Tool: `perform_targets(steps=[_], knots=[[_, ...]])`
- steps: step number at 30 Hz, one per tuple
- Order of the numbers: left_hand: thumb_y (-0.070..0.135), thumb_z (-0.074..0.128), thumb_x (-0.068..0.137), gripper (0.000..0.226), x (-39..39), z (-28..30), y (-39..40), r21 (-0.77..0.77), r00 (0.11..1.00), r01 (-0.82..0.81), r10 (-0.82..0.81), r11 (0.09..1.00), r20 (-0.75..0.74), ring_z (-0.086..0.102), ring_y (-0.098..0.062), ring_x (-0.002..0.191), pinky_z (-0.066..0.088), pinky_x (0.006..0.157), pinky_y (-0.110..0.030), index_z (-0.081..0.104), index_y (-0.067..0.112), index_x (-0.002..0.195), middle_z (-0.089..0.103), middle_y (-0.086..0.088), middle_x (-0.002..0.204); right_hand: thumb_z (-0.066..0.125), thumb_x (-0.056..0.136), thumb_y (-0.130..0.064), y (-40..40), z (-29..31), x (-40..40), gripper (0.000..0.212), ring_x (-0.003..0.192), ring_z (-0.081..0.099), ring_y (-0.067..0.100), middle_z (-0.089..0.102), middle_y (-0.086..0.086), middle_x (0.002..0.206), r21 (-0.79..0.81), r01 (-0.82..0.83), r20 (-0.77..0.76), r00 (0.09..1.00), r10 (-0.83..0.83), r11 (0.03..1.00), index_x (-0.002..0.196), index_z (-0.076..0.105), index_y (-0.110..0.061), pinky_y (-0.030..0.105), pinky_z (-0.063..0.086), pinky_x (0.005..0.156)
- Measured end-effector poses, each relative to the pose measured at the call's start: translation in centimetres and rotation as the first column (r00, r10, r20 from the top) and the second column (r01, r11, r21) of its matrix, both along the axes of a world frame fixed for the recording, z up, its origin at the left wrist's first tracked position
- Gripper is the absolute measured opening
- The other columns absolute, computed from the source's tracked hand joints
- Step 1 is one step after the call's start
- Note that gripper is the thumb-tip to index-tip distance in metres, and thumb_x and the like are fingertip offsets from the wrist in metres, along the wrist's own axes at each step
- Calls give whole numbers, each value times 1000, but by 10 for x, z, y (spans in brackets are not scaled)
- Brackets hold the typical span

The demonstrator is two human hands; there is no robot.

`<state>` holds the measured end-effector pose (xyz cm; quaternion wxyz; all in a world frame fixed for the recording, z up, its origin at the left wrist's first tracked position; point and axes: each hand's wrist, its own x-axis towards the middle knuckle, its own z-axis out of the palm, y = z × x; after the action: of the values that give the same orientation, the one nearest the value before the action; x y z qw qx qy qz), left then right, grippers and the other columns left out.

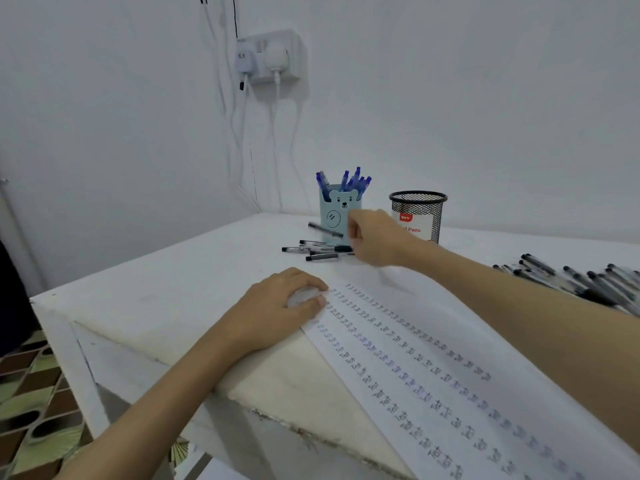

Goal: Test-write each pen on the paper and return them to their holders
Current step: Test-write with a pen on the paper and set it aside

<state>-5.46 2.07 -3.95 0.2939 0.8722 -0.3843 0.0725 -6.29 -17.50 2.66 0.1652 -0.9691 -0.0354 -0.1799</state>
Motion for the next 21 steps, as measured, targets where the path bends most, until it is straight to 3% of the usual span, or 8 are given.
perform_targets(steps=[2, 4, 6, 9, 13, 15, 17, 21], knots=[[64, 38, 78, 50, -1, 1, 0, 8, 1000, -3, 3, 1000, -2, 50, -1, 111, 37, 101, -30, 61, 35, 113, 55, 20, 118, 44, 89, 1, -2, 16, -10, 19, 64, 45, 13, 47, 1, 79, 204, 3, -7, 1000, -2, 979, 102, 54, -9, 15, 35, 47], [57, 40, 80, 46, -3, 2, 0, 13, 1000, -10, 10, 1000, -8, 50, -2, 112, 37, 102, -31, 61, 33, 114, 55, 19, 119, 50, 92, -9, -6, 31, -27, 8, 60, 44, 11, 47, 0, 76, 380, -17, -73, 996, 48, 925, 91, 57, -13, 18, 36, 52], [54, 42, 84, 41, -7, 4, 0, 11, 1000, -8, 8, 1000, 0, 51, -2, 112, 38, 101, -29, 60, 33, 113, 56, 18, 118, 57, 90, -34, -9, 41, -50, 29, 54, 36, 13, 43, -1, 65, 496, -6, -152, 984, 93, 868, 68, 52, -15, 22, 31, 52], [49, 45, 88, 35, -17, 9, 1, -28, 999, -3, 4, 1000, 44, 51, -3, 111, 37, 95, -23, 61, 30, 113, 57, 17, 119, 50, 79, -70, -9, 44, -84, 61, 46, 21, 13, 27, -5, 49, 525, 37, -189, 979, 74, 850, 48, 35, -19, 24, 20, 50], [37, 48, 94, 26, -26, 16, 2, -12, 986, -31, 32, 999, 164, 53, -8, 111, 38, 95, -27, 64, 25, 111, 60, 13, 119, 49, 84, -59, -12, 45, -125, 57, 43, 17, 13, 21, -4, 49, 537, 46, -121, 992, 23, 842, 52, 25, -19, 20, 23, 43], [30, 50, 96, 21, -35, 17, -1, -12, 989, -34, 36, 999, 147, 53, -9, 112, 37, 94, -25, 65, 24, 110, 60, 11, 119, 47, 88, -49, -15, 42, -144, 51, 40, 17, 11, 21, -6, 44, 581, 29, -83, 996, 24, 814, 56, 22, -19, 16, 24, 36], [30, 49, 95, 22, -48, 17, -7, -13, 994, -10, 11, 1000, 106, 51, -7, 112, 34, 93, -21, 65, 25, 109, 59, 13, 119, 46, 88, -44, -18, 38, -158, 45, 41, 17, 11, 22, -7, 43, 619, 23, -60, 998, 19, 785, 58, 22, -19, 19, 21, 39], [38, 46, 95, 25, -77, 21, -23, 60, 997, 77, -79, 995, 25, 47, -2, 112, 32, 91, -19, 62, 30, 113, 55, 18, 121, 51, 76, -67, -22, 34, -177, 62, 46, 19, 15, 22, -2, 48, 720, 48, -80, 997, 15, 692, 50, 23, -18, 27, 20, 51]])
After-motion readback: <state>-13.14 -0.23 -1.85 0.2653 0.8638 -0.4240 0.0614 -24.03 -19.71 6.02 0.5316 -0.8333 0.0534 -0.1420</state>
